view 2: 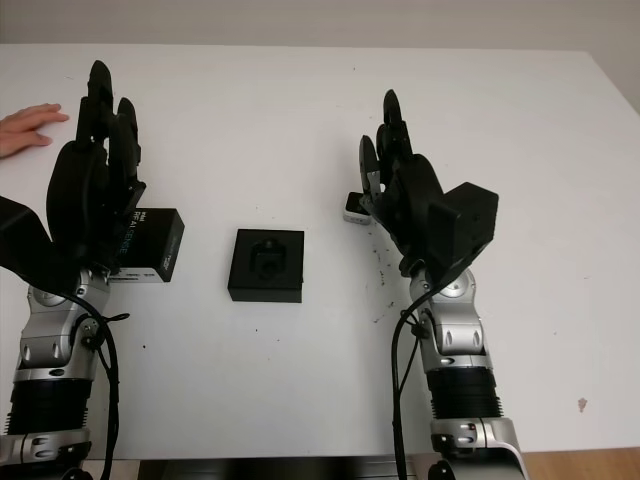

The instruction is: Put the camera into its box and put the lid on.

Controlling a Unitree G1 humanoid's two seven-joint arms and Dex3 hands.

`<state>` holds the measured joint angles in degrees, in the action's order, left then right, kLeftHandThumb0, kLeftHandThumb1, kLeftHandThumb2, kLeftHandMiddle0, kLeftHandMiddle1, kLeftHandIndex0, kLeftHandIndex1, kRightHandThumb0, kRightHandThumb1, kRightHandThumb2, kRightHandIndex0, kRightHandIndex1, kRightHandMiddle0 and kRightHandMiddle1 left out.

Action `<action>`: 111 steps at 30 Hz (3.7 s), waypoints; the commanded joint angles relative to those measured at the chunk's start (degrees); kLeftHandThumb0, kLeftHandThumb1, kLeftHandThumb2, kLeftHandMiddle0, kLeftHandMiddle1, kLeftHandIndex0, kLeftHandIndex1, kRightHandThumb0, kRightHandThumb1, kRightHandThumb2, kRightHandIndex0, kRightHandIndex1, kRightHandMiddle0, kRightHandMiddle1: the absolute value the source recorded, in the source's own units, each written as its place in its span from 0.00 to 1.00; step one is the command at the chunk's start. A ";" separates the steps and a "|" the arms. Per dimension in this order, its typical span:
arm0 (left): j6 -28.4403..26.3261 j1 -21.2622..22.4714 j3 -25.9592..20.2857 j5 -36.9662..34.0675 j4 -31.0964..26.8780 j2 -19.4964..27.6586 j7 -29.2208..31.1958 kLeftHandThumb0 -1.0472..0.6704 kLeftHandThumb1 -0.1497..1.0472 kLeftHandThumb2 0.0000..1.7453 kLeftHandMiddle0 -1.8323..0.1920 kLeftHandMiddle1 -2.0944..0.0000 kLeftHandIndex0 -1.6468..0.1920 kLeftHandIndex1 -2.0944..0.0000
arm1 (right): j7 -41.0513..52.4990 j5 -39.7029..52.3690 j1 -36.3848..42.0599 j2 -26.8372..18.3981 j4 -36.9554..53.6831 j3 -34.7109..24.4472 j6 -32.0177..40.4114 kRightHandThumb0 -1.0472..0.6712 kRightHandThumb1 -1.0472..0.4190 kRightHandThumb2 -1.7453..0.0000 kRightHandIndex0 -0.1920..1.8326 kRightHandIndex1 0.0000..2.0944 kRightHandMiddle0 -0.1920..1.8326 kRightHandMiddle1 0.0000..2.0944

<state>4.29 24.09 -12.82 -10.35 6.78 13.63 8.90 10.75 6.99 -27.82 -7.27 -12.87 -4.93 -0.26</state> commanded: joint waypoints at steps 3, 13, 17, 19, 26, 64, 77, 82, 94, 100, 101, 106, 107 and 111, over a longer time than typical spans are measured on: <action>0.56 0.85 -0.20 -0.12 -0.02 0.38 0.01 0.16 1.00 0.34 1.00 1.00 1.00 1.00 | 0.26 0.03 -0.60 -0.31 0.17 -0.02 -0.68 0.21 0.00 0.62 0.00 0.00 0.00 0.00; -0.11 0.31 -0.45 -0.15 -0.81 0.79 0.04 0.15 1.00 0.34 1.00 1.00 1.00 1.00 | 0.07 1.21 -0.65 -0.08 2.80 -0.34 3.51 0.21 0.00 0.73 0.00 0.00 0.00 0.00; -0.82 0.14 -0.39 -0.20 -1.59 0.89 0.10 0.15 1.00 0.33 1.00 1.00 1.00 1.00 | -1.60 -1.59 -1.40 -1.73 3.12 -0.07 2.06 0.23 0.01 0.91 0.06 0.04 0.06 0.03; -1.37 0.13 -0.23 0.05 -2.05 0.87 -0.11 0.15 1.00 0.33 1.00 1.00 1.00 1.00 | -2.01 -4.03 -2.49 -3.64 3.17 0.19 1.47 0.24 0.02 0.94 0.10 0.05 0.09 0.05; -0.77 -0.20 -0.07 0.21 -1.90 0.42 -0.28 0.16 1.00 0.34 1.00 1.00 1.00 1.00 | -1.94 -18.66 -6.84 -15.12 2.26 3.82 -1.36 0.27 0.12 0.98 0.21 0.10 0.20 0.13; -0.07 0.27 0.05 -0.09 -1.28 0.25 0.27 0.15 1.00 0.33 1.00 1.00 1.00 1.00 | 2.52 -50.70 -9.21 -25.26 0.42 20.80 4.54 0.27 0.14 0.97 0.31 0.08 0.32 0.04; 0.01 0.40 0.20 0.39 -0.77 0.45 0.12 0.15 1.00 0.33 1.00 1.00 1.00 1.00 | -1.35 -50.44 -9.61 -24.83 -4.55 21.33 1.97 0.26 0.11 0.96 0.32 0.09 0.34 0.05; 0.53 0.49 0.23 0.43 -0.47 0.28 0.12 0.15 1.00 0.33 1.00 1.00 1.00 1.00 | -1.82 -49.32 -9.43 -24.67 -5.88 21.21 1.14 0.26 0.11 0.97 0.31 0.10 0.34 0.05; 0.84 0.43 0.30 0.46 -0.23 0.47 0.25 0.16 1.00 0.33 1.00 1.00 1.00 1.00 | -2.58 -46.65 -8.38 -24.34 -7.15 21.49 -0.08 0.27 0.11 0.97 0.28 0.17 0.33 0.12; 1.10 0.35 0.17 0.16 -0.16 0.31 0.35 0.16 1.00 0.32 1.00 1.00 1.00 1.00 | -6.09 -47.42 -7.96 -23.90 -8.13 21.59 -1.01 0.29 0.11 0.97 0.05 0.77 0.21 0.44; 1.12 0.32 0.20 0.27 -0.15 0.31 0.28 0.15 1.00 0.32 1.00 1.00 1.00 1.00 | -7.12 -47.58 -7.93 -23.88 -8.50 21.65 -1.50 0.30 0.11 0.97 0.04 0.84 0.22 0.46; 0.83 0.13 0.22 0.20 -0.44 0.38 0.32 0.15 1.00 0.33 1.00 1.00 1.00 1.00 | -9.87 -49.20 -8.09 -24.28 -10.02 22.41 -2.88 0.34 0.10 0.97 0.02 0.98 0.27 0.54; 0.97 0.08 0.24 0.27 -0.43 0.43 0.37 0.16 1.00 0.33 1.00 1.00 1.00 1.00 | -10.24 -49.58 -8.12 -24.40 -10.09 22.57 -3.02 0.35 0.10 0.97 0.03 0.98 0.27 0.55; 1.61 0.19 0.14 0.44 0.18 0.53 0.46 0.15 1.00 0.33 1.00 1.00 1.00 1.00 | -11.54 -52.38 -8.80 -24.83 -10.61 23.67 -2.53 0.35 0.09 0.97 0.08 0.83 0.27 0.57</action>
<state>5.17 24.07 -12.62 -10.16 7.03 13.56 9.15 -0.31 -44.49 -36.54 -31.47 -22.73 17.93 -2.80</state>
